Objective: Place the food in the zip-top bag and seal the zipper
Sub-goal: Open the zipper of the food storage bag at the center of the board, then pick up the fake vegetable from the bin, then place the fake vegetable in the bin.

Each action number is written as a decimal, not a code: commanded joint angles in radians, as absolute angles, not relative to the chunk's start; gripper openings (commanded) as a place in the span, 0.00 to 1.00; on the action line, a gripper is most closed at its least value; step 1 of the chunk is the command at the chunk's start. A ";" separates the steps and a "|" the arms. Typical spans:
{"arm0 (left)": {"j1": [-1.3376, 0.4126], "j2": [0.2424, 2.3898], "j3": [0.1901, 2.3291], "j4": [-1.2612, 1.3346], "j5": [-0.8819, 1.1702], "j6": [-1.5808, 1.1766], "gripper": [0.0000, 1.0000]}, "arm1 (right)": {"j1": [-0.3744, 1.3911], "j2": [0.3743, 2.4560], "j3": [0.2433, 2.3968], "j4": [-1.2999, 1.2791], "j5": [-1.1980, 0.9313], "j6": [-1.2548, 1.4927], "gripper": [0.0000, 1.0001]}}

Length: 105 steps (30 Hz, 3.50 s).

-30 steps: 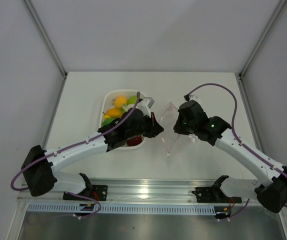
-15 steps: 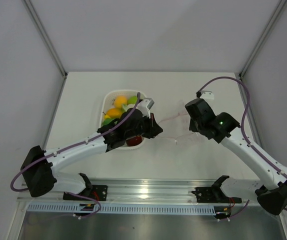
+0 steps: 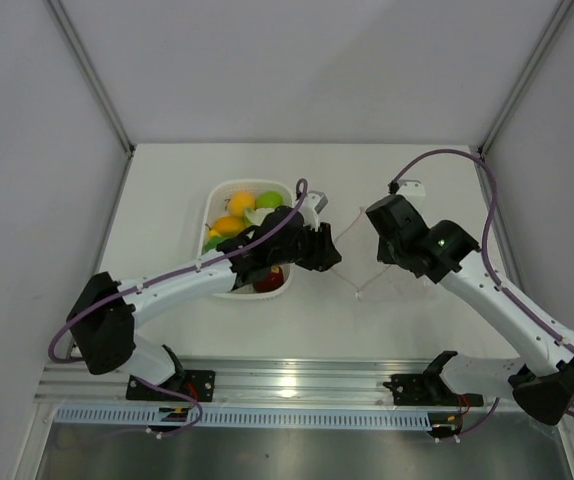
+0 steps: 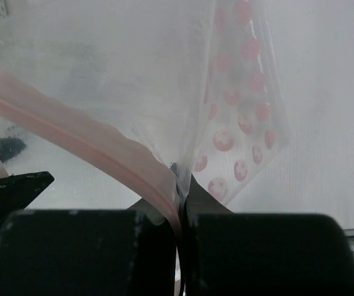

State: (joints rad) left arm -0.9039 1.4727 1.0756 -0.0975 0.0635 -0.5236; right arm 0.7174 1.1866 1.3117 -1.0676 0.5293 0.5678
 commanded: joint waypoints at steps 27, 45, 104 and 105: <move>-0.540 0.953 0.736 -0.285 -0.183 -0.035 0.96 | 0.699 1.296 1.292 -0.971 0.342 0.419 0.00; -0.503 1.118 0.824 -0.353 -0.055 0.242 1.00 | 0.698 1.299 1.238 -0.873 0.190 0.322 0.00; -1.032 0.816 0.849 0.055 -0.112 0.216 0.00 | 0.611 1.419 1.408 -0.956 -0.026 0.308 0.00; -1.055 0.834 0.845 0.092 -0.159 0.262 0.01 | 0.604 1.417 1.411 -0.957 -0.072 0.310 0.00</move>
State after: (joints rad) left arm -0.9932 0.7830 0.8845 -0.1707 -0.0208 0.1452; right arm 0.6167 1.4197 1.3666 -0.9287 0.0643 0.3126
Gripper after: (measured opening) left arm 0.232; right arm 0.002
